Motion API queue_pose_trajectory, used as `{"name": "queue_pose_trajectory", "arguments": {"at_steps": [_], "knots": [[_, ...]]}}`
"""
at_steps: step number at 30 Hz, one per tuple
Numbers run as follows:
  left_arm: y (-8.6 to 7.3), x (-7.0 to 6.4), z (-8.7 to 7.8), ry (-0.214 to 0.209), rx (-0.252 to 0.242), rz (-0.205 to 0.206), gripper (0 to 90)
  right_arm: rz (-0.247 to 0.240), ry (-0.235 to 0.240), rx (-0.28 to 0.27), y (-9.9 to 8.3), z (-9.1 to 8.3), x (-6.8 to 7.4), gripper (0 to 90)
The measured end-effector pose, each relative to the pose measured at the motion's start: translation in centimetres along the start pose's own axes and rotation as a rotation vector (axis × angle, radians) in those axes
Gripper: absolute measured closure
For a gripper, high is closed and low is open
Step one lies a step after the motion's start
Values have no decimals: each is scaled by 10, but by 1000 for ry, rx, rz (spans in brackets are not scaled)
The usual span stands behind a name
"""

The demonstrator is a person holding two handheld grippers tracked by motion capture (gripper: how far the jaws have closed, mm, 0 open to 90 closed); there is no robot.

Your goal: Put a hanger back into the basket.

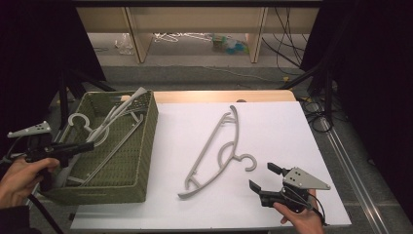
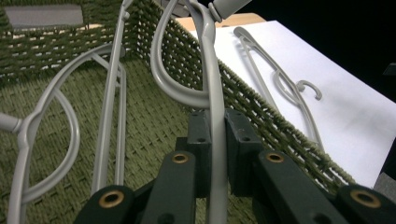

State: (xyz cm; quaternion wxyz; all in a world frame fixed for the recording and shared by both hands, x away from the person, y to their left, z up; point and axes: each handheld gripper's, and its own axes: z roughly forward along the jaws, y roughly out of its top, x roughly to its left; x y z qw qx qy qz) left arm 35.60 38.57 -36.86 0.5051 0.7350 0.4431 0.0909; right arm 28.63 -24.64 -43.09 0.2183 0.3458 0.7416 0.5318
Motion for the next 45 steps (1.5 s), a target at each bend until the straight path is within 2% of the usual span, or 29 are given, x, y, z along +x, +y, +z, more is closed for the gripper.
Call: {"name": "queue_pose_trajectory", "arguments": {"at_steps": [6,8,12,15,20,21,22,23,24,25,26,27,29,30,31,33,34,40,43,45], "knots": [[-2,1,8,3,38,-4,813,6,8,-11,0,1,0,159],[-3,1,11,8,50,-2,812,5,1,2,0,0,0,159],[-5,-2,24,31,97,20,812,10,13,-19,-1,2,1,159],[-6,-3,35,43,132,24,811,-1,3,-7,0,1,0,159],[-6,-5,39,57,153,21,811,4,4,-6,0,1,1,159],[-5,-6,40,68,163,17,811,7,12,-17,0,2,1,159],[-5,-5,41,101,196,31,808,6,17,-19,0,2,1,159],[-5,-5,41,101,196,31,809,6,17,-19,0,2,1,159],[-4,-4,41,106,223,40,809,6,16,-17,0,2,1,159],[-4,-6,43,137,221,37,807,-3,4,-2,1,0,1,159],[-3,-7,44,168,262,60,806,-5,5,-2,1,0,1,159],[-3,-7,44,168,262,60,806,-5,5,-2,1,0,1,159],[-3,-7,45,174,296,80,807,3,17,-14,0,2,2,159],[-3,-8,46,191,300,79,806,-3,9,2,1,1,1,159],[-4,-8,49,225,304,88,797,4,20,-19,0,2,2,159],[-4,-8,51,238,292,88,796,5,21,-19,0,2,2,159],[-3,-9,52,249,322,92,796,-4,8,1,1,1,1,159],[-3,-10,56,293,349,87,791,4,20,-16,0,2,2,159],[-4,-10,57,301,347,80,789,4,21,-20,0,2,2,159],[-3,-9,56,297,379,96,789,3,22,-18,0,3,2,160]]}}
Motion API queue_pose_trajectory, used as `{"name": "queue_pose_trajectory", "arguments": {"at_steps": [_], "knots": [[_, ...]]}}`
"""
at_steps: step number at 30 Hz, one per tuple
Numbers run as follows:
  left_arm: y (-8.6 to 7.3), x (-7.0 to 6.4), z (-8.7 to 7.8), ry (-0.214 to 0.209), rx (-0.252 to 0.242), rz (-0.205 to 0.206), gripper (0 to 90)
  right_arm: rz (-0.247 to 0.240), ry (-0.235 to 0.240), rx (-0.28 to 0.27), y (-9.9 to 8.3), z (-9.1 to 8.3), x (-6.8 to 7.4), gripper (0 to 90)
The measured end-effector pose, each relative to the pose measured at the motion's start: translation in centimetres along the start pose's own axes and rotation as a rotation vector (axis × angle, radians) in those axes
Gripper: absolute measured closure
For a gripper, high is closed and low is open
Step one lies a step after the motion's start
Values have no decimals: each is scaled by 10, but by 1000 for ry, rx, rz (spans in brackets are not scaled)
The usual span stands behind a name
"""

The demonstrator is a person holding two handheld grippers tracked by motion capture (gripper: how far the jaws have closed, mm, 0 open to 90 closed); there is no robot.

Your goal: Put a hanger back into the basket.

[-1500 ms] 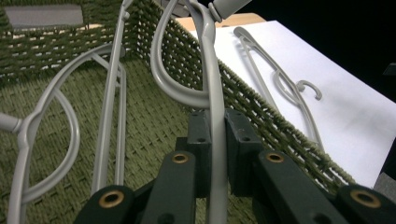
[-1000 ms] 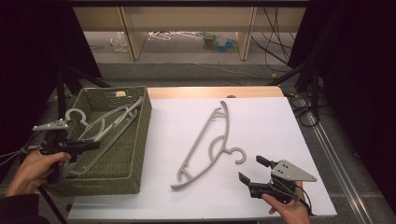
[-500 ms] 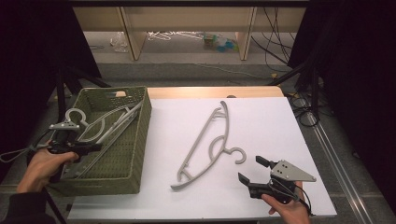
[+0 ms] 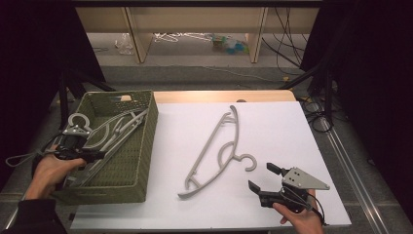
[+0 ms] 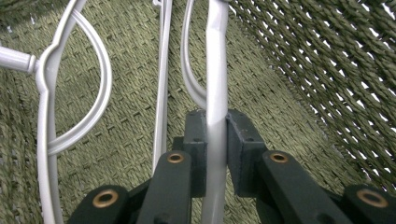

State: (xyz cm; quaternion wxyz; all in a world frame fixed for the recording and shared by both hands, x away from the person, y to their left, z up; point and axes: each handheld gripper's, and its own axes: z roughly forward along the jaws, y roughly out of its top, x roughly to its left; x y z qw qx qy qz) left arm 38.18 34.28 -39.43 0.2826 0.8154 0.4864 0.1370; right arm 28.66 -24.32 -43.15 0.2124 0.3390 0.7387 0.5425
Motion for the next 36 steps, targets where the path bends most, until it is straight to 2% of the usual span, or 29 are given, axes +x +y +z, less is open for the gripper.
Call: {"name": "queue_pose_trajectory", "arguments": {"at_steps": [1,3,4,5,6,7,10,13,14,15,17,20,22,23,24,25,27,28,29,30,36], "knots": [[0,-1,2,3,-20,-29,789,1,0,1,0,0,0,160],[0,-1,2,18,-20,-41,785,2,-1,-1,0,0,0,159],[0,2,0,33,15,-25,781,1,0,0,0,0,0,160],[0,2,0,33,15,-25,779,1,0,0,0,0,0,160],[0,1,2,46,-3,-44,779,0,1,0,0,0,0,160],[-1,1,3,53,-15,-42,778,1,-1,1,0,0,0,161],[0,0,4,68,-2,-37,776,-2,-2,3,0,0,0,161],[3,0,4,124,14,-27,774,-1,-3,2,0,0,0,161],[7,-2,1,164,85,11,776,-1,-4,4,0,0,0,161],[7,-2,1,164,85,11,777,-1,-4,4,0,0,0,161],[11,-3,3,205,125,25,778,-9,-12,23,0,-1,-1,161],[11,-1,5,221,145,29,780,-9,-14,25,1,-2,0,161],[10,2,7,243,135,7,780,-1,-3,7,0,0,0,161],[9,4,6,258,162,24,780,-9,-14,23,0,-1,-1,161],[8,4,8,265,147,0,780,-8,-15,25,0,-2,-1,161],[6,6,9,273,143,-6,780,-8,-14,21,0,-1,-1,161],[6,8,8,269,160,4,782,-8,-11,18,0,-1,-1,161],[5,8,10,273,135,-18,782,-7,-15,24,0,-1,-1,161],[5,10,9,272,162,6,782,-7,-15,24,0,-1,-1,161],[4,10,12,287,150,-19,774,-7,-15,22,0,-1,-1,161],[0,16,13,312,166,-30,754,-2,-7,11,0,0,0,161]]}}
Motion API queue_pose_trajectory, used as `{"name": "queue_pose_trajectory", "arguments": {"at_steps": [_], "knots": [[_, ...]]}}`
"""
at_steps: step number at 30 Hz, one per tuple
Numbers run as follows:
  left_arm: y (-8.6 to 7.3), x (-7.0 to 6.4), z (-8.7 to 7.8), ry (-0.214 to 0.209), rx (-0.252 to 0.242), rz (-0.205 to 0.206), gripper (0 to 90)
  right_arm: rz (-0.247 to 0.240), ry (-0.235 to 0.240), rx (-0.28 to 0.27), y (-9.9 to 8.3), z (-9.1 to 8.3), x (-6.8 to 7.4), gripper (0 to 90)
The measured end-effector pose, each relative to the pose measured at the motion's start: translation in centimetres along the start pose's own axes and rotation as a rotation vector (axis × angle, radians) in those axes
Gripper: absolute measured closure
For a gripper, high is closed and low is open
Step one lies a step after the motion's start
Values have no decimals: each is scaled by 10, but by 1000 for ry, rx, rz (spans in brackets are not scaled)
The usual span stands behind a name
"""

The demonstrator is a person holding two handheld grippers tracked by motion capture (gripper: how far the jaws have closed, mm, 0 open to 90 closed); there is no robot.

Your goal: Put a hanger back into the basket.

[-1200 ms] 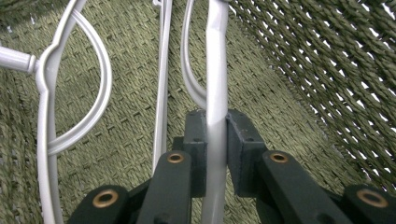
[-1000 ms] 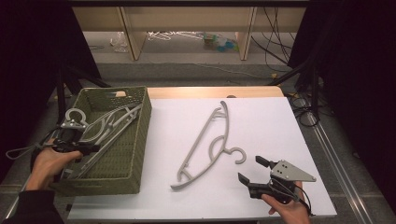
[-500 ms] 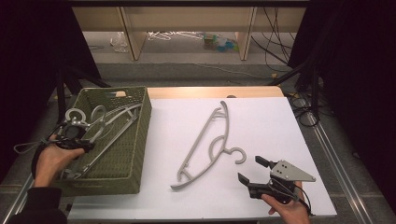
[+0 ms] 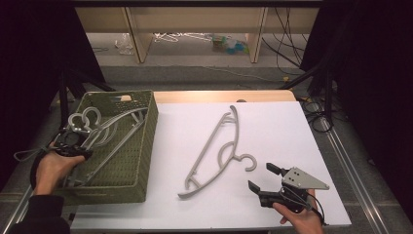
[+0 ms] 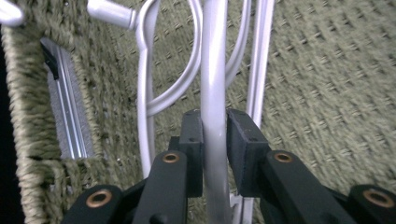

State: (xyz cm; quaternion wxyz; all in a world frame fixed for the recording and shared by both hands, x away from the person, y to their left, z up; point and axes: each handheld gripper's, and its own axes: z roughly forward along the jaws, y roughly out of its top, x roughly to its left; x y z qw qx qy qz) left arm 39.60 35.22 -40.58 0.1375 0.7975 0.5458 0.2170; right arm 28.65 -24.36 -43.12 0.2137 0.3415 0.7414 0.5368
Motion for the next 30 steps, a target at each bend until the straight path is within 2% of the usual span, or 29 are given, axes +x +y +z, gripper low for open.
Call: {"name": "queue_pose_trajectory", "arguments": {"at_steps": [3,4,6,10,11,15,16,18,19,21,23,24,26,28,30], "knots": [[-1,3,1,7,3,-9,751,2,4,-6,0,1,0,161],[-2,3,2,14,9,-7,748,-8,-7,13,0,-1,-1,161],[-3,4,2,19,15,-10,722,2,1,-6,0,1,0,161],[-2,5,1,49,12,-13,673,-7,-5,11,0,-1,0,161],[-3,5,0,34,4,-19,659,2,5,-9,0,0,0,161],[-2,5,-4,29,-24,-29,599,1,5,-8,0,1,0,161],[1,2,-9,48,-36,-16,580,4,7,-8,0,0,0,161],[2,1,-11,51,-44,-14,544,2,5,-7,0,0,0,161],[6,-3,-17,47,-76,-10,534,-1,6,-6,0,0,0,161],[8,-4,-20,39,-81,2,511,0,6,-8,0,0,0,161],[12,-12,-28,4,-135,10,492,1,8,-11,0,0,0,161],[17,-20,-34,-21,-181,16,446,-3,8,-11,0,0,0,161],[20,-23,-38,-32,-191,22,434,-1,8,-12,0,0,0,161],[24,-31,-44,-33,-226,28,404,1,8,-13,0,0,0,161],[28,-37,-50,-74,-261,28,375,-3,7,-12,0,0,0,161]]}}
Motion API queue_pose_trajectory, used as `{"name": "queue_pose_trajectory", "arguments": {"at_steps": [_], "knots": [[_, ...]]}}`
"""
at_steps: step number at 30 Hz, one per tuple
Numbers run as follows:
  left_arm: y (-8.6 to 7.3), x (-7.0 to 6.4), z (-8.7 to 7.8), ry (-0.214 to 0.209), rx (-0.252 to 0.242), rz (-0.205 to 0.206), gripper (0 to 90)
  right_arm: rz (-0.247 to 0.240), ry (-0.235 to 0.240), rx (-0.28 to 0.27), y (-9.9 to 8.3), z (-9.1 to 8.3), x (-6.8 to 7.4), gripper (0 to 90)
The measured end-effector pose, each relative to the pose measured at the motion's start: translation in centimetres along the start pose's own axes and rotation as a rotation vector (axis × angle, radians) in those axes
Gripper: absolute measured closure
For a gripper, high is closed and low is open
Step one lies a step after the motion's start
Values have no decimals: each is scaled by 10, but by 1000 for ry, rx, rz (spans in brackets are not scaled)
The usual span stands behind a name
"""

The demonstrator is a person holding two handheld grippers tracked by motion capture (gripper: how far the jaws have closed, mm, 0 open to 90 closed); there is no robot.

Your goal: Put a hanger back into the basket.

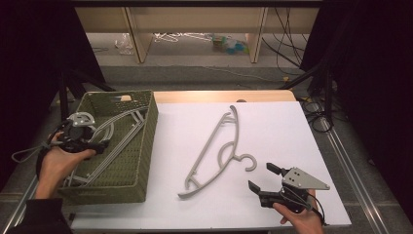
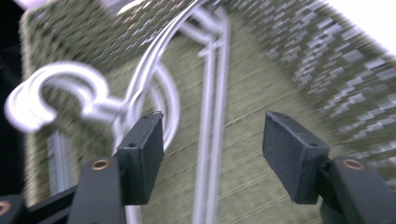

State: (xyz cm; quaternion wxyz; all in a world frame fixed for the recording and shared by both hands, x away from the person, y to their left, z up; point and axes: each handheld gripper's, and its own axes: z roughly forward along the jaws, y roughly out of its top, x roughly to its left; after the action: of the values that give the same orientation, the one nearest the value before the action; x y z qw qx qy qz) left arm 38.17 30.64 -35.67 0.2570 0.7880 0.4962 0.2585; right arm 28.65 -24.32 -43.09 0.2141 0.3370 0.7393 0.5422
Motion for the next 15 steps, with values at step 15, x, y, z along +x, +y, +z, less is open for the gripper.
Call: {"name": "queue_pose_trajectory", "arguments": {"at_steps": [15], "knots": [[16,-29,-14,-185,-114,15,319,-5,-9,18,1,-1,-1,161]]}}
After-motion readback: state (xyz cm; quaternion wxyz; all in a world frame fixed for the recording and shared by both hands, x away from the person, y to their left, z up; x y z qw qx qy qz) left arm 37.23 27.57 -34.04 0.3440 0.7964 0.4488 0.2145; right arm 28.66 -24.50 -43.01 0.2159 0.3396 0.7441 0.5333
